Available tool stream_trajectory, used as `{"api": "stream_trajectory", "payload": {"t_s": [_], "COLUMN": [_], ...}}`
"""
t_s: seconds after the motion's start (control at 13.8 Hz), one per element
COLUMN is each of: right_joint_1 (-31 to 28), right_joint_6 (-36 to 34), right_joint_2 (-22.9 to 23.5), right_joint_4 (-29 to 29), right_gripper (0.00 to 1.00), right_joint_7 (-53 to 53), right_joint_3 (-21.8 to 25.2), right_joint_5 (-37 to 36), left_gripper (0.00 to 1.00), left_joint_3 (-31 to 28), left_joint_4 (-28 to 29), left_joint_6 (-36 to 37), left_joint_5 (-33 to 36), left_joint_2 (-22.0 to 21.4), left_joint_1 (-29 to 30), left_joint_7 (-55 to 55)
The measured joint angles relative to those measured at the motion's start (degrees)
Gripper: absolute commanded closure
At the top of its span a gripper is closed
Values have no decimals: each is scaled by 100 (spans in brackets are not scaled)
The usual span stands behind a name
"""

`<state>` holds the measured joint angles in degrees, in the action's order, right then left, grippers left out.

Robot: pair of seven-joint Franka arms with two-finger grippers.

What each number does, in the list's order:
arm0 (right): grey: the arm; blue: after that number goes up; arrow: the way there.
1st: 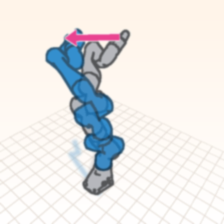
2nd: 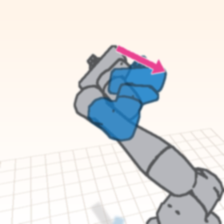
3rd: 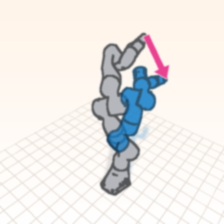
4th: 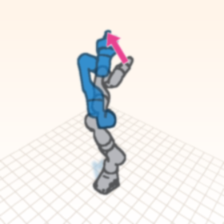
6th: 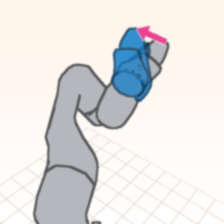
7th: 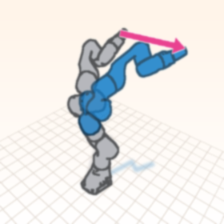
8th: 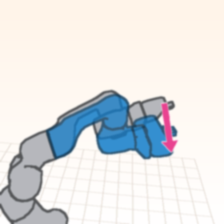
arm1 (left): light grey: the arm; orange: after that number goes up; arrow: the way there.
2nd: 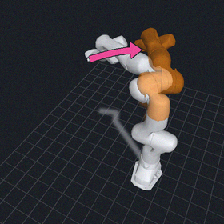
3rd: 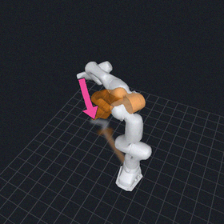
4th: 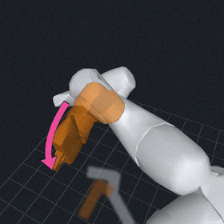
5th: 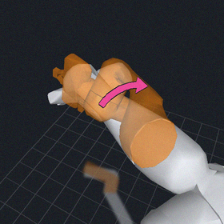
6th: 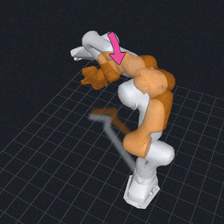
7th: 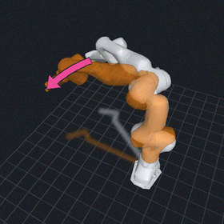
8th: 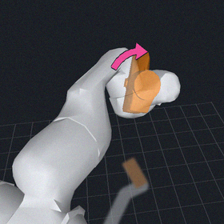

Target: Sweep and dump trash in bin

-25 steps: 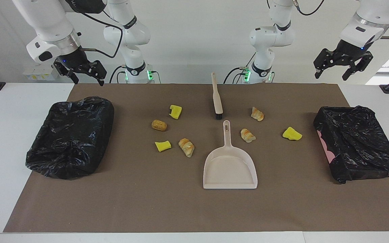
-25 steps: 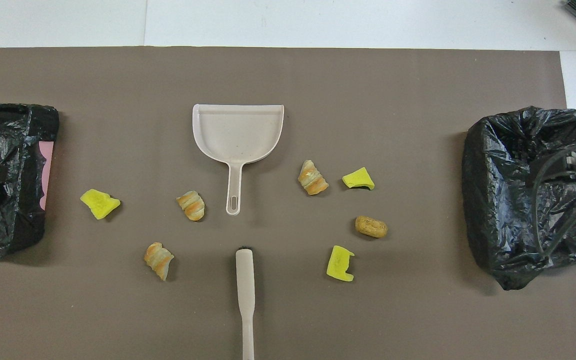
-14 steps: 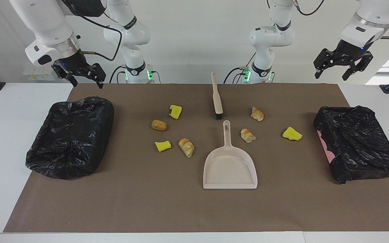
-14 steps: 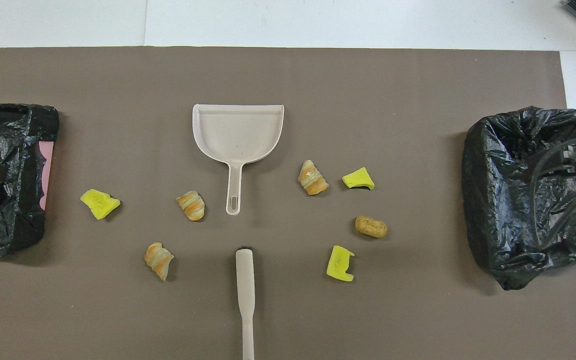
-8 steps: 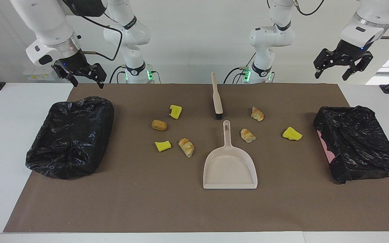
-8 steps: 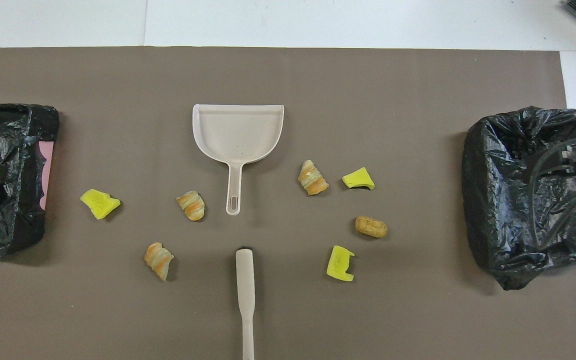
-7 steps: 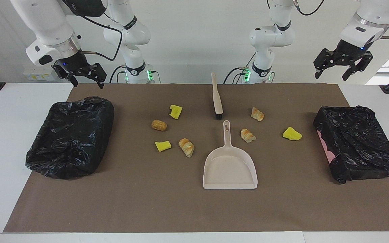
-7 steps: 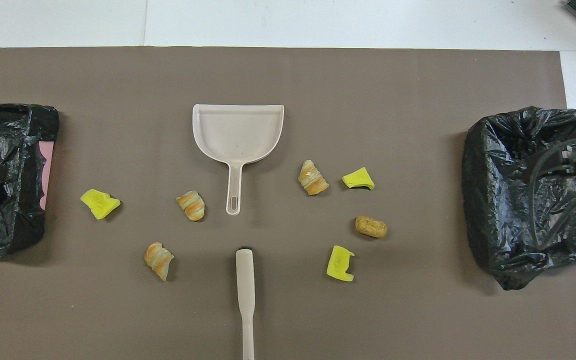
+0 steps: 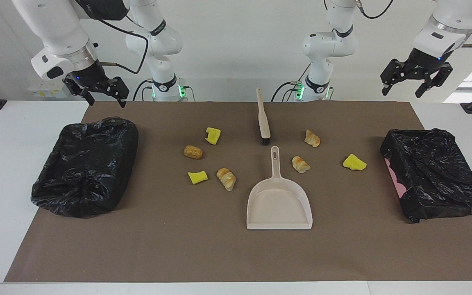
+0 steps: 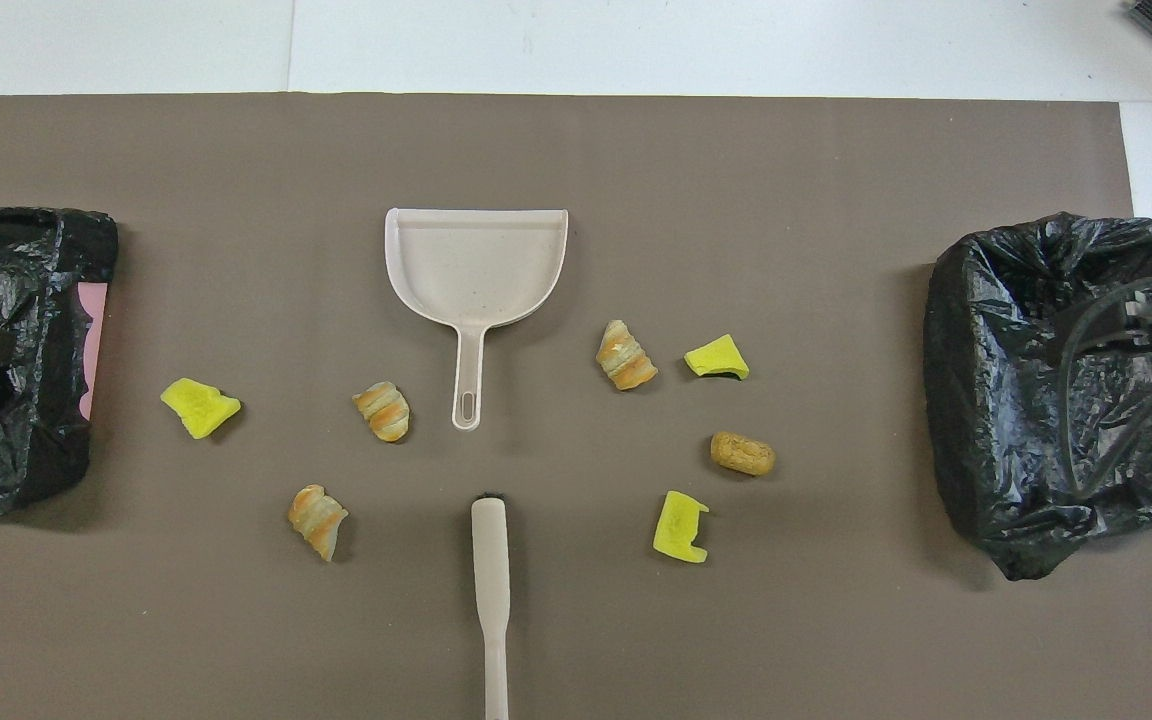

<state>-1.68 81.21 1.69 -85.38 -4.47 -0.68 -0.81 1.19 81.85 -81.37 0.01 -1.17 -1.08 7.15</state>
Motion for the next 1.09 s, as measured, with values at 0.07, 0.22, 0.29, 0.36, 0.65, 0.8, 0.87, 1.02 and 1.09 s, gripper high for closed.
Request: {"api": "stream_trajectory", "payload": {"t_s": [0.07,0.22,0.29,0.36,0.65,0.8,0.87,1.02,1.09], "right_joint_1": [0,-1,0,1,71,161,271,517,599], "right_joint_6": [0,0,0,-1,87,100,114,441,698], "right_joint_2": [0,0,0,-5,-44,-16,45,293,443], "right_joint_4": [0,0,-1,-15,-142,-204,-214,-227,-240], "right_gripper": [0,0,0,0,0,0,0,0,0], "right_joint_7": [0,0,0,2,87,96,97,32,1], "right_joint_3": [1,2,1,-1,-35,-88,-113,-127,-133], "right_joint_5": [0,-1,-2,0,3,2,3,8,10], "left_gripper": [0,0,0,0,0,0,0,0,0], "left_joint_3": [0,2,5,7,4,-8,-10,33,84], "left_joint_4": [0,0,0,0,0,3,30,291,586], "left_joint_6": [0,0,0,0,31,51,63,43,-23], "left_joint_5": [0,0,0,0,0,0,0,0,0], "left_joint_2": [0,0,0,0,0,-1,-11,-143,-312], "left_joint_1": [0,0,0,0,0,7,9,2,-14], "left_joint_7": [0,0,0,-5,-14,-26,-28,-28,-27]}}
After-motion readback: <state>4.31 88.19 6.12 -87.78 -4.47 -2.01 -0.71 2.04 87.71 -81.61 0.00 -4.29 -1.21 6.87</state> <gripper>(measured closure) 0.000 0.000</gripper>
